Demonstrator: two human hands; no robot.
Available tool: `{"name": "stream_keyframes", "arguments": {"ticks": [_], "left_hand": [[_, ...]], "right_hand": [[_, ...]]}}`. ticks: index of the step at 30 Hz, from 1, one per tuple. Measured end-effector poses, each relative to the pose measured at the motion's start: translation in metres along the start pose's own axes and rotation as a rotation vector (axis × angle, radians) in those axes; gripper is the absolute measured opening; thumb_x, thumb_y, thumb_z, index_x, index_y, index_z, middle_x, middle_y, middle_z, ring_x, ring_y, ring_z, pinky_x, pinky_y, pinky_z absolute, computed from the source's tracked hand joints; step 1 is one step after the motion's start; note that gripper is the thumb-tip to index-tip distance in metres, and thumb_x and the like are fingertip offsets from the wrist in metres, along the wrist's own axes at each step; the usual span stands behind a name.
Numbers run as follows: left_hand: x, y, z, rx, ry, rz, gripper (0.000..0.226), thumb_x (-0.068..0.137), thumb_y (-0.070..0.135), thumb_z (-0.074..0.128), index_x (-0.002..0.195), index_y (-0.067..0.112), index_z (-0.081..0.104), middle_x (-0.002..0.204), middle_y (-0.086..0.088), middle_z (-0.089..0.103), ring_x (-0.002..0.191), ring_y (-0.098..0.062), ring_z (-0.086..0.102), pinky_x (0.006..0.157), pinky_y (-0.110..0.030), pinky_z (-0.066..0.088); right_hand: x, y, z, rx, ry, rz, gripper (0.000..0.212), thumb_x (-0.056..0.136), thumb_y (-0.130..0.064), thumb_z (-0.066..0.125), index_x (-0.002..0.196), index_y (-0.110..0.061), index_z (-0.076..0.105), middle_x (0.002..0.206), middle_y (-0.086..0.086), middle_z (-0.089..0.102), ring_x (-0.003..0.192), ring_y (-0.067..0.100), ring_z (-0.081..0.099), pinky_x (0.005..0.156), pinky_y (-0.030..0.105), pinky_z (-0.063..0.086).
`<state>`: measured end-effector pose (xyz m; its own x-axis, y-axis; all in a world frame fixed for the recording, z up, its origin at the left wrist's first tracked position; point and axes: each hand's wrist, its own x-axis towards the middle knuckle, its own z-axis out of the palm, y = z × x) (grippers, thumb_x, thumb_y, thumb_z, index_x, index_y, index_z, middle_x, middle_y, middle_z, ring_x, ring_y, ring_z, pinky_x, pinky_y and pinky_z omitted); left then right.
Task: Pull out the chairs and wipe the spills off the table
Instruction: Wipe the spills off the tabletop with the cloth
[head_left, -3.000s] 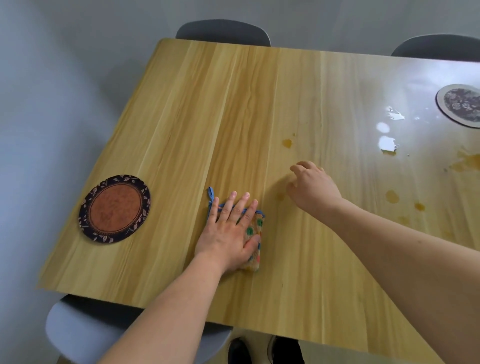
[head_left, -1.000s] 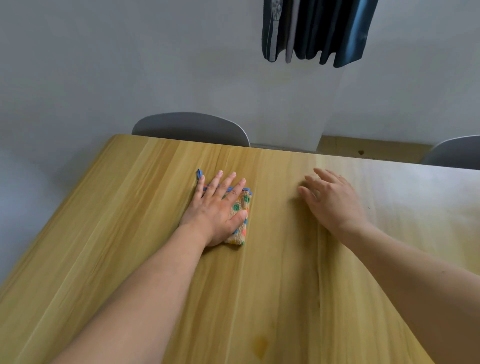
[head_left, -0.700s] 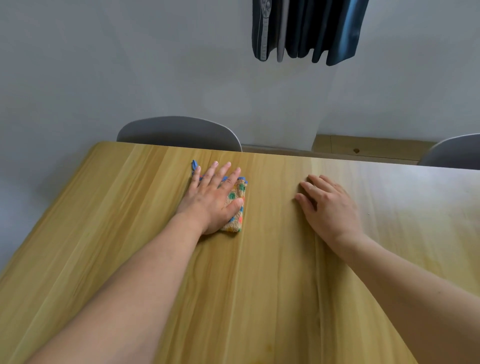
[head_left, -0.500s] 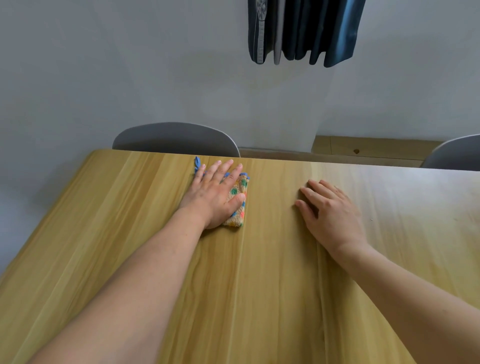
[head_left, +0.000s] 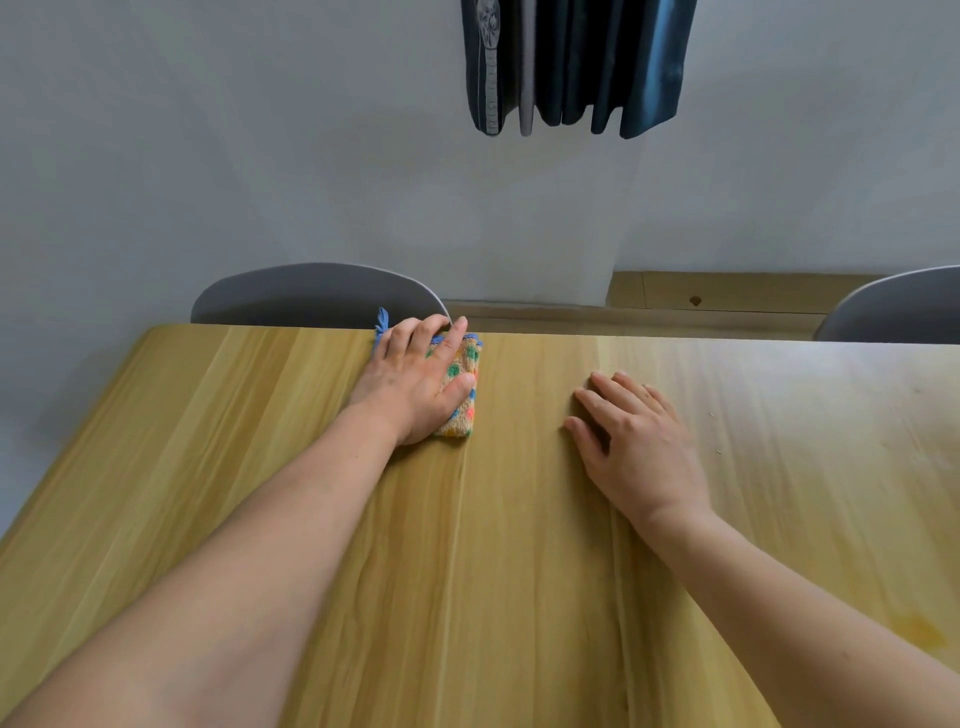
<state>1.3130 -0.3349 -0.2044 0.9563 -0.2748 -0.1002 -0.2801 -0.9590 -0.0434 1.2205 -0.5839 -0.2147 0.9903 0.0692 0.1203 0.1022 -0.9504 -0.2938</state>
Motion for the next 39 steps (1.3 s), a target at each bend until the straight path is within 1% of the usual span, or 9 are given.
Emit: {"name": "stream_keyframes", "arguments": {"ticks": [5,9,13,23,26,30,33,37,39], "left_hand": [[0.003,0.027,-0.006,-0.041,0.004,-0.012,0.069,0.1,0.054,0.023,0.159,0.023,0.002,0.161,0.001,0.01,0.145,-0.024,0.005,0.12,-0.041,0.001],[0.013,0.052,-0.008,-0.037,-0.012,0.058,0.07,0.101,0.053,0.022,0.159,0.02,0.0,0.161,-0.002,0.014,0.147,-0.025,0.007,0.122,-0.041,-0.003],[0.027,0.075,-0.007,-0.027,-0.023,0.109,0.07,0.101,0.052,0.02,0.159,0.018,-0.002,0.162,-0.003,0.016,0.149,-0.024,0.007,0.122,-0.045,-0.006],[0.036,0.093,-0.009,-0.095,-0.02,0.117,0.069,0.101,0.052,0.022,0.159,0.02,0.003,0.163,-0.002,0.018,0.149,-0.023,0.015,0.123,-0.045,0.0],[0.034,0.093,-0.009,-0.094,-0.021,0.123,0.068,0.102,0.051,0.02,0.159,0.019,0.001,0.165,0.0,0.014,0.15,-0.021,0.011,0.123,-0.045,-0.002],[0.026,0.093,-0.006,-0.105,-0.03,0.122,0.068,0.102,0.052,0.018,0.159,0.02,-0.003,0.167,0.005,0.002,0.153,-0.016,-0.002,0.122,-0.045,-0.007],[0.011,0.093,-0.001,-0.096,-0.044,0.126,0.068,0.102,0.052,0.016,0.158,0.021,-0.006,0.167,0.006,-0.006,0.152,-0.015,-0.01,0.122,-0.045,-0.009],[-0.012,0.096,0.002,-0.094,-0.046,0.116,0.068,0.103,0.052,0.016,0.158,0.02,-0.008,0.166,0.005,-0.009,0.152,-0.015,-0.012,0.122,-0.045,-0.01],[-0.022,0.098,0.002,-0.096,-0.043,0.12,0.068,0.102,0.052,0.016,0.158,0.02,-0.008,0.166,0.005,-0.009,0.152,-0.016,-0.012,0.122,-0.045,-0.01]], "right_hand": [[0.002,0.001,0.005,0.038,0.079,0.052,0.032,0.098,-0.031,0.05,0.123,-0.017,0.065,0.136,0.001,0.058,0.132,0.022,0.047,0.113,0.038,0.035],[0.004,0.001,0.01,0.035,0.124,0.196,0.038,0.097,-0.029,0.047,0.128,-0.011,0.06,0.135,0.006,0.057,0.13,0.026,0.047,0.111,0.041,0.035],[0.005,0.0,0.012,0.016,0.147,0.208,0.038,0.095,-0.027,0.045,0.125,-0.011,0.062,0.134,0.006,0.058,0.128,0.025,0.049,0.11,0.04,0.037],[0.006,0.002,0.011,0.007,0.129,0.245,0.039,0.096,-0.024,0.045,0.129,-0.01,0.059,0.14,0.007,0.054,0.134,0.026,0.044,0.114,0.04,0.032],[0.007,0.0,0.008,0.009,0.115,0.242,0.04,0.095,-0.024,0.044,0.13,-0.01,0.058,0.141,0.007,0.053,0.134,0.025,0.043,0.114,0.04,0.031],[0.008,0.002,0.006,0.007,0.121,0.232,0.039,0.094,-0.023,0.045,0.128,-0.01,0.059,0.139,0.006,0.053,0.134,0.025,0.043,0.114,0.039,0.031],[0.009,0.0,0.006,-0.002,0.135,0.221,0.035,0.094,-0.023,0.045,0.122,-0.009,0.062,0.135,0.006,0.056,0.13,0.026,0.046,0.112,0.038,0.033],[0.006,-0.001,0.001,-0.017,0.122,0.179,0.03,0.094,-0.022,0.042,0.109,-0.009,0.065,0.126,0.004,0.06,0.124,0.024,0.049,0.107,0.036,0.037],[0.004,-0.002,-0.006,-0.008,0.087,0.16,0.031,0.095,-0.022,0.042,0.111,-0.009,0.066,0.129,0.003,0.059,0.124,0.024,0.049,0.106,0.034,0.037]]}}
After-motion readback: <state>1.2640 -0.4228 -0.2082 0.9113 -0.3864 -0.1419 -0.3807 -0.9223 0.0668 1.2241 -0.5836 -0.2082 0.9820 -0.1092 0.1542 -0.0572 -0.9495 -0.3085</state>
